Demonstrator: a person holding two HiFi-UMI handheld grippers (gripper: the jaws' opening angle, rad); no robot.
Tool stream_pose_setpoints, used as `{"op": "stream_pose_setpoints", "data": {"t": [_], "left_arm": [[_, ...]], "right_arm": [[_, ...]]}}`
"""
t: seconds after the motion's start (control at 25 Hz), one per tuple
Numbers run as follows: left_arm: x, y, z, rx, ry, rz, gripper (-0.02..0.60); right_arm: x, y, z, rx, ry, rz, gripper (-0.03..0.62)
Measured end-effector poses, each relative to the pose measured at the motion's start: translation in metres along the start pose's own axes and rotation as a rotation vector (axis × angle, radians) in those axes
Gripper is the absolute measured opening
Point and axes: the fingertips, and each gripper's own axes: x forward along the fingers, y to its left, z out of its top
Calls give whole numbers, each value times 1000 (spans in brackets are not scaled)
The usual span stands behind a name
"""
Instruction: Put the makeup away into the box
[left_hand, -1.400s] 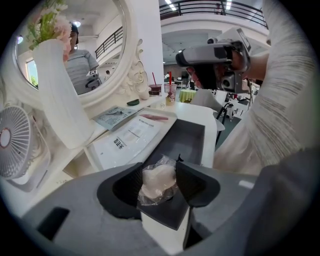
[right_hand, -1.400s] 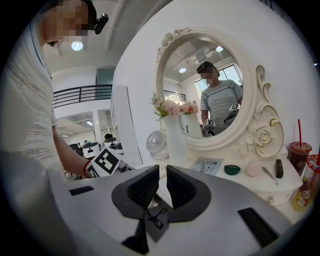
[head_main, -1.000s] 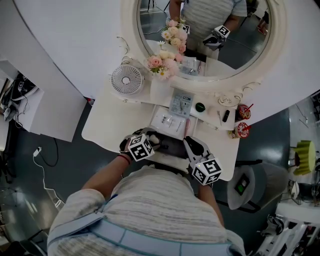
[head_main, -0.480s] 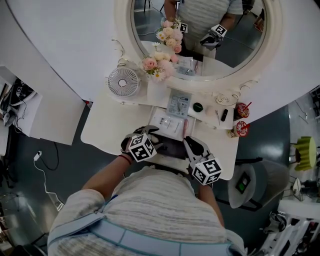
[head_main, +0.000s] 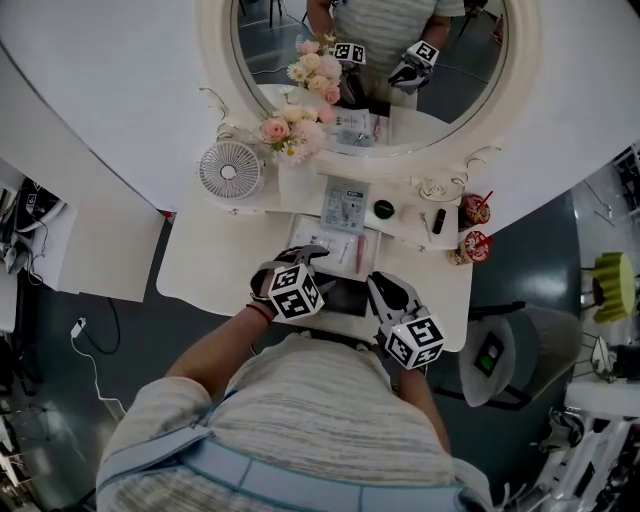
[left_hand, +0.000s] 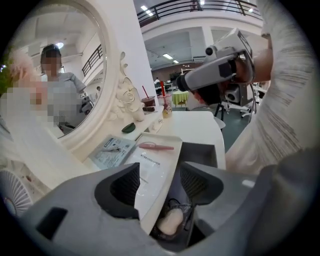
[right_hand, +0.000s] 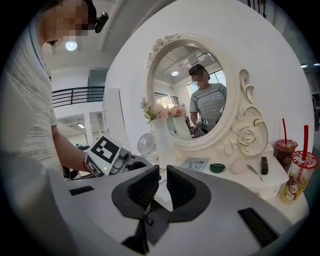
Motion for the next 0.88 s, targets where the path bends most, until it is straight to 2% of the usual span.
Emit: {"op": "stream_pose_setpoints", "data": {"t": [0.24,0.44,0.68,0.88], "left_arm": [[15,0,30,16,0,-26,225],[30,-4,40,-29,28,-33,201],[45,-3,46,-127,104,17,179],[61,-4,40,-266,179,45,175]], "right_arm": [[-13,-10,-1,16,-14,-30,11],[-24,-19,-2,25,-19,-40,11],[-37,-31,-1,21,-8,-5,11],[-48,-45,3,9,7,45,11]]}}
